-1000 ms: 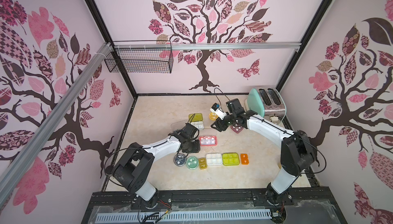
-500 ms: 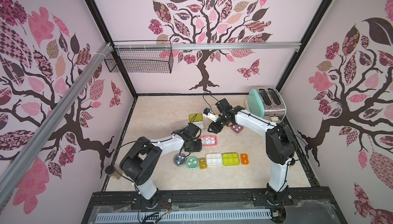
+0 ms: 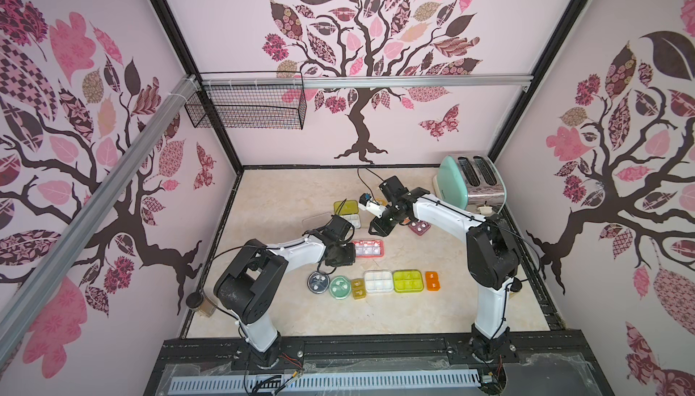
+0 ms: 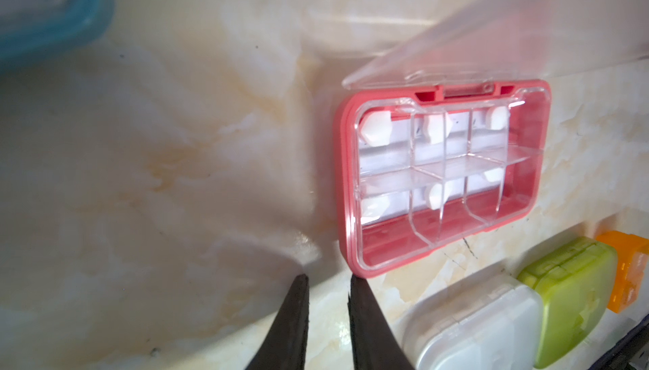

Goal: Close pillboxes
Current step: Close the lid on the pillbox.

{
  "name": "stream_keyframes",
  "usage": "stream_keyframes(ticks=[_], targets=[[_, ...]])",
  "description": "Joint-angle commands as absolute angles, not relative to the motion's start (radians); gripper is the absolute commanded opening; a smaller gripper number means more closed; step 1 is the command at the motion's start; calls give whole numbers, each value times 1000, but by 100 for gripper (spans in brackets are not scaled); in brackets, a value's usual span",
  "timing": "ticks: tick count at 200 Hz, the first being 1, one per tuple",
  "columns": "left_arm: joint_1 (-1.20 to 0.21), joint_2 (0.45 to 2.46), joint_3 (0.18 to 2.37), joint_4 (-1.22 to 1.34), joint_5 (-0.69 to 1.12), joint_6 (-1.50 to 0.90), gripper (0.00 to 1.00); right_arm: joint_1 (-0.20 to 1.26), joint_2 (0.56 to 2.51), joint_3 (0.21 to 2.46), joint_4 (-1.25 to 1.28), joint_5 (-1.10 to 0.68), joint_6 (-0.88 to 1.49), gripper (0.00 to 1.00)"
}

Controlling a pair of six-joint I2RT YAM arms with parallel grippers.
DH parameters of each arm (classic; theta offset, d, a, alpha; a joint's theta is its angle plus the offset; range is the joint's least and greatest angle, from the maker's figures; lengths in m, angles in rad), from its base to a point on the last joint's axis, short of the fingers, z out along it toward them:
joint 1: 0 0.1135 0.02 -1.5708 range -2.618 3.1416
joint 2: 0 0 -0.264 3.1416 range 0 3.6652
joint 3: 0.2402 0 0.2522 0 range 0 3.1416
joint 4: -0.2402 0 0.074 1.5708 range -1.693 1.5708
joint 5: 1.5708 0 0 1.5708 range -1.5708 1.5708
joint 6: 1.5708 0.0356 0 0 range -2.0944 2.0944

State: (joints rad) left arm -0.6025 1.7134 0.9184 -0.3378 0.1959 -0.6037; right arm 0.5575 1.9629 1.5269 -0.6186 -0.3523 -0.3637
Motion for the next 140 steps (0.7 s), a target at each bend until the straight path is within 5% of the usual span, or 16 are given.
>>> stream_keyframes(ticks=[1,140], targets=[[-599,1735,935,-316,191,-611,24,568,1931,1522,-631,-367,-349,35],[-601,1649,907,-332,170,-626,23,612,1834,1313,-471,-342,-216,33]])
